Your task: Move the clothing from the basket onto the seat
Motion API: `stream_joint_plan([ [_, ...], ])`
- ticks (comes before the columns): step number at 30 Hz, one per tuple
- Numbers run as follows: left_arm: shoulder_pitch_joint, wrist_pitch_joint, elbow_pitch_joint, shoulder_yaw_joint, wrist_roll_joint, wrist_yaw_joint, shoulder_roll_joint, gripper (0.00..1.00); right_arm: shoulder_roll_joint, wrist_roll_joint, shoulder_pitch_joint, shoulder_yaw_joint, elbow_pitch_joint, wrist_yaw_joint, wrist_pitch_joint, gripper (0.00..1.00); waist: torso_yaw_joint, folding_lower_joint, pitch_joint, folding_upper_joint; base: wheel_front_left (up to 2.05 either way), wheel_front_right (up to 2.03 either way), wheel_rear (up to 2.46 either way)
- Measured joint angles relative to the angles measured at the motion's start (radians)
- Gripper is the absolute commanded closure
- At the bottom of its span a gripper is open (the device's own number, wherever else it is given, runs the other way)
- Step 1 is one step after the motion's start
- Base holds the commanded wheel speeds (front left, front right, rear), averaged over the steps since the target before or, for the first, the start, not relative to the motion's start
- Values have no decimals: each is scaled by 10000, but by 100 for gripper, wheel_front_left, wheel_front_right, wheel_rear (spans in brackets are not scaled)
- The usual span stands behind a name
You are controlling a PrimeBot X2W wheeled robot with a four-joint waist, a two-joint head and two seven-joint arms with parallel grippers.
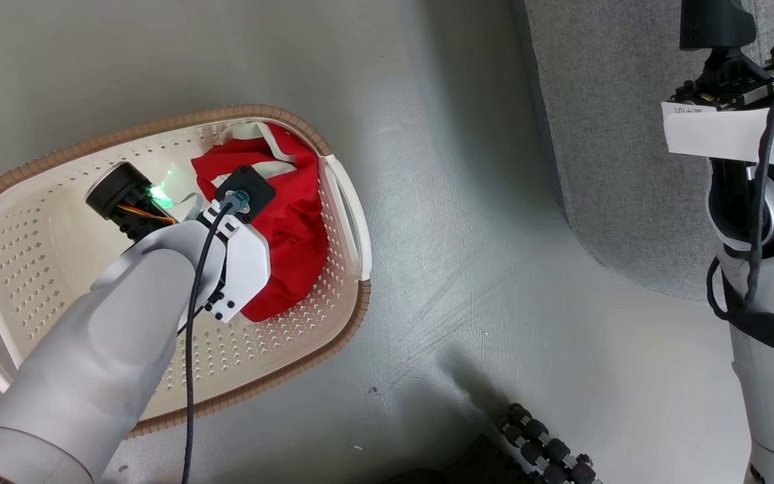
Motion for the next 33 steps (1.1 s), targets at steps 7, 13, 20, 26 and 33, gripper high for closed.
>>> stream_joint_plan([
  [7, 1, -288, 73, 259, -224, 0, -79, 100, 21, -2, -21, -12, 128, 0, 0, 0, 45, 0, -18, 0, 0, 0, 0],
  [13, 32, -922, -173, 619, -731, 0, -71, 100, 27, -12, -151, -111, 207, 0, 0, 0, 192, 0, -179, 0, 0, 0, 0],
  [20, 310, -1457, -591, 614, -1045, 0, -50, 100, 27, -23, -150, -324, 328, 0, 0, 0, 399, 0, -409, 0, 0, 0, 0],
  [26, 843, -2011, -940, 508, -1369, 0, 12, 100, 0, -127, -149, -337, 426, 0, 0, 0, 622, 0, -662, 0, 0, 0, 0],
  [33, 1471, -2844, -1195, 1258, -2109, 0, 67, 100, -201, -322, -150, -382, 477, 0, 0, 0, 939, 0, -1036, 0, 0, 0, 0],
])
